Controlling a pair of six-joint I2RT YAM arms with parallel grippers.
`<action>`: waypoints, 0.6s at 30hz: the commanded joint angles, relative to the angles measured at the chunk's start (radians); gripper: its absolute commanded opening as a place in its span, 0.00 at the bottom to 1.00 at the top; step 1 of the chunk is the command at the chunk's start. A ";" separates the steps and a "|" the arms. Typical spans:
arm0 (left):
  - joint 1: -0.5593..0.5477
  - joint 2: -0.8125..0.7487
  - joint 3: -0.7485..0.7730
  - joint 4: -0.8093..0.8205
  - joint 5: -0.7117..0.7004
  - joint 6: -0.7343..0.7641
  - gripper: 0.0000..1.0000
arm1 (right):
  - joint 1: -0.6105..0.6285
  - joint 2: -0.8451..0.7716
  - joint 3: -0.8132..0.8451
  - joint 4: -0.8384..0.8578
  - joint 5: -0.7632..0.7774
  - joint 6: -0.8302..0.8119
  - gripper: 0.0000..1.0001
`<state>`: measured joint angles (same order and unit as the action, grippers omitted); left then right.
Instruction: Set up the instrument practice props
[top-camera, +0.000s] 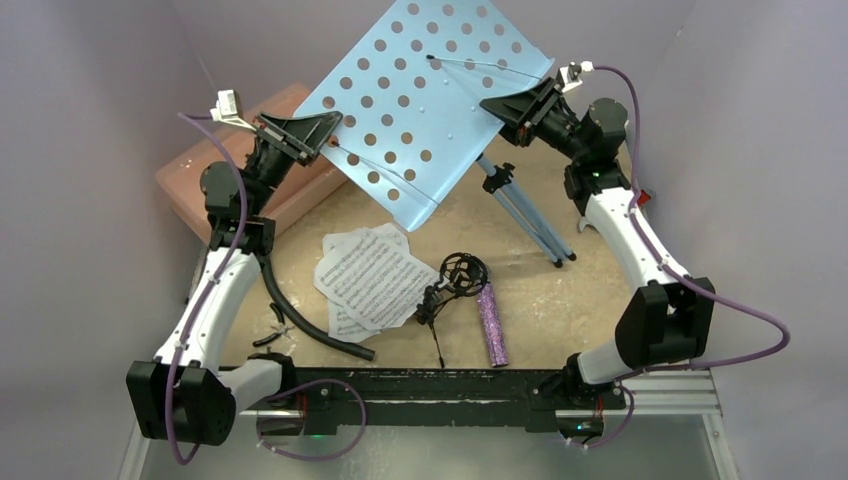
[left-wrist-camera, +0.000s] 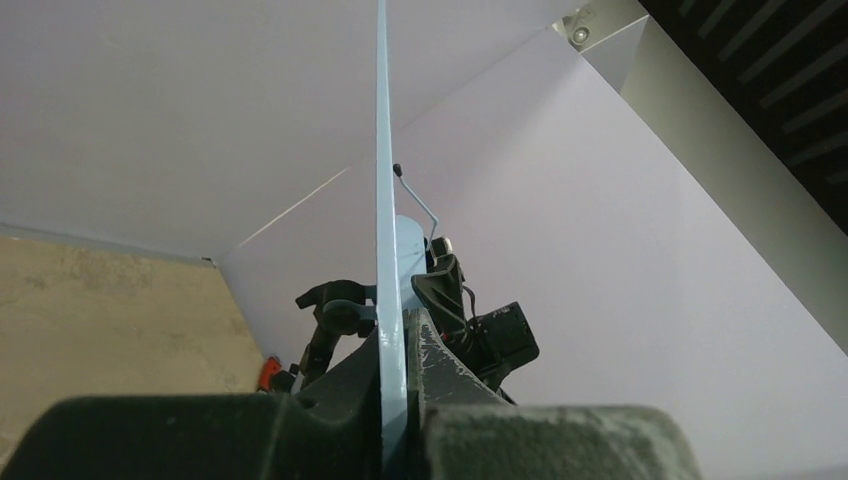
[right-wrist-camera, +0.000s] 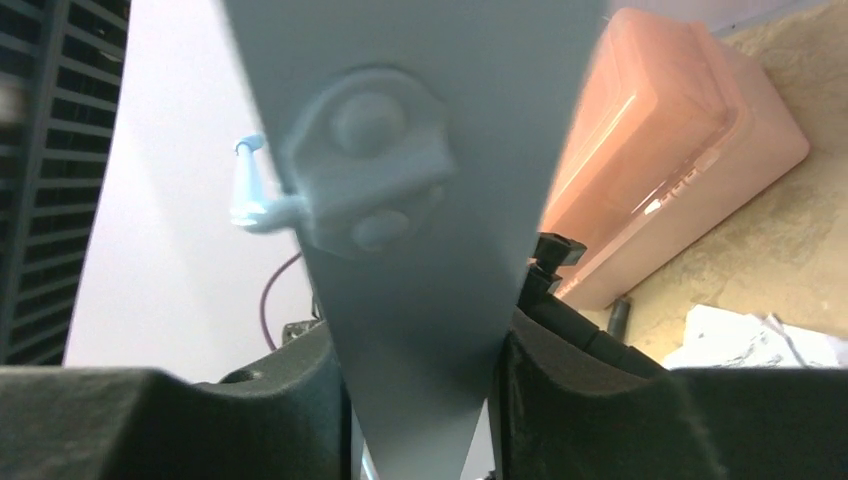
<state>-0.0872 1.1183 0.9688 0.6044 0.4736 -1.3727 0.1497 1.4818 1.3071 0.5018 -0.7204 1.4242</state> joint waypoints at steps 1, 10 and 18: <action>-0.020 0.017 0.075 0.190 -0.099 -0.019 0.00 | 0.003 -0.091 0.111 0.108 -0.016 -0.074 0.50; -0.044 0.082 0.175 0.225 -0.128 0.026 0.00 | -0.002 -0.154 0.132 -0.228 0.009 -0.321 0.95; -0.044 0.134 0.243 0.240 -0.144 0.043 0.00 | -0.004 -0.198 0.202 -0.523 0.114 -0.595 0.98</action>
<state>-0.1398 1.2510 1.1164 0.6941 0.4320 -1.3270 0.1486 1.3495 1.4235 0.1135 -0.6720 1.0332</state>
